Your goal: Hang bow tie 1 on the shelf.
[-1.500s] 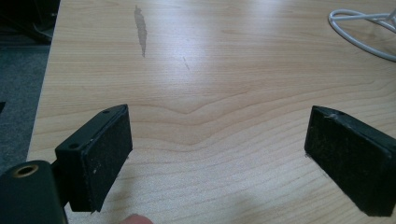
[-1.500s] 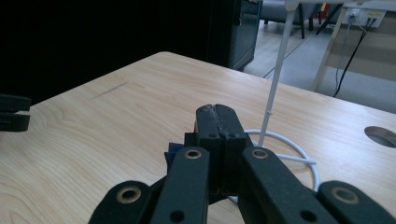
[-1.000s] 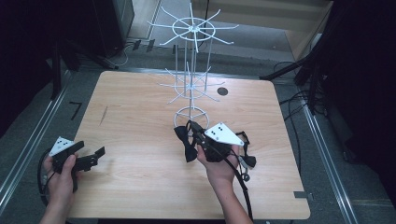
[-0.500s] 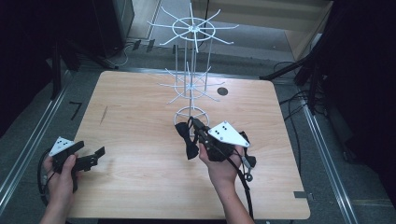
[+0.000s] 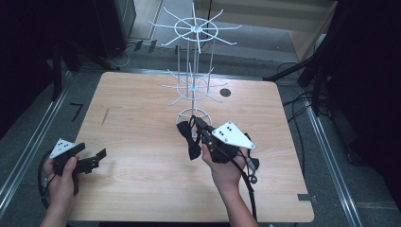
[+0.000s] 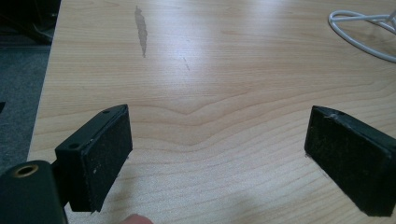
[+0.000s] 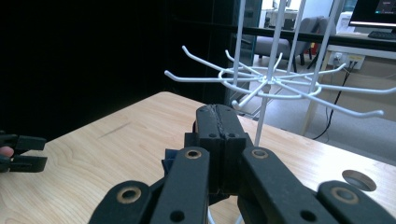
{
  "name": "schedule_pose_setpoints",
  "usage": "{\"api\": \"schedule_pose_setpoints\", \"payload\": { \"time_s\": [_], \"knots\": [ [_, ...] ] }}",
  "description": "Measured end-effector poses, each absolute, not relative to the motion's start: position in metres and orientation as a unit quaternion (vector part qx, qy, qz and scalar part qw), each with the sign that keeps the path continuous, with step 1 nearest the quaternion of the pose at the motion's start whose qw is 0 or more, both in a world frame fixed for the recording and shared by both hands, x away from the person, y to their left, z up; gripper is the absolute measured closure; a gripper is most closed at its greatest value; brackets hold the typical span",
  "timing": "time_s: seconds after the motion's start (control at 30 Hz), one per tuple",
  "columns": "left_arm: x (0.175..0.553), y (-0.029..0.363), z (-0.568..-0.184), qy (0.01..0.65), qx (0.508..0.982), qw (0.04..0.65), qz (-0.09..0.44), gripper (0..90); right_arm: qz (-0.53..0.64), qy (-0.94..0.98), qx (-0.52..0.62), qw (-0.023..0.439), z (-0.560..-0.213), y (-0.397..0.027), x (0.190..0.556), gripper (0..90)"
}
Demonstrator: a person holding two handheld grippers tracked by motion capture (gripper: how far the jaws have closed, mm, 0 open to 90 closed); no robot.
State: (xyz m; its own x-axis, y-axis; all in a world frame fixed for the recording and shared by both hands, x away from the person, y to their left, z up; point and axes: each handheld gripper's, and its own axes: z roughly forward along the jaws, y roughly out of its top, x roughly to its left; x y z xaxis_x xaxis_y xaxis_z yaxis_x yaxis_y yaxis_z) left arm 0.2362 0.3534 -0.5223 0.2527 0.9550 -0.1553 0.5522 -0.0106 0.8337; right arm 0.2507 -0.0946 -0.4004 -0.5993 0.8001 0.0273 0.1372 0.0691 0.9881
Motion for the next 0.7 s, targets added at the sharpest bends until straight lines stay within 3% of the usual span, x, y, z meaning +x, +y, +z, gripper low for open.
{"api": "schedule_pose_setpoints", "payload": {
  "time_s": [0.7],
  "knots": [
    [0.236, 0.353, -0.522, 0.563, 0.668, 0.424, 0.239, 8.2, 0.592, 0.671, 0.337, 0.292, -0.382, -0.093, 0.255, 90.0]
  ]
}}
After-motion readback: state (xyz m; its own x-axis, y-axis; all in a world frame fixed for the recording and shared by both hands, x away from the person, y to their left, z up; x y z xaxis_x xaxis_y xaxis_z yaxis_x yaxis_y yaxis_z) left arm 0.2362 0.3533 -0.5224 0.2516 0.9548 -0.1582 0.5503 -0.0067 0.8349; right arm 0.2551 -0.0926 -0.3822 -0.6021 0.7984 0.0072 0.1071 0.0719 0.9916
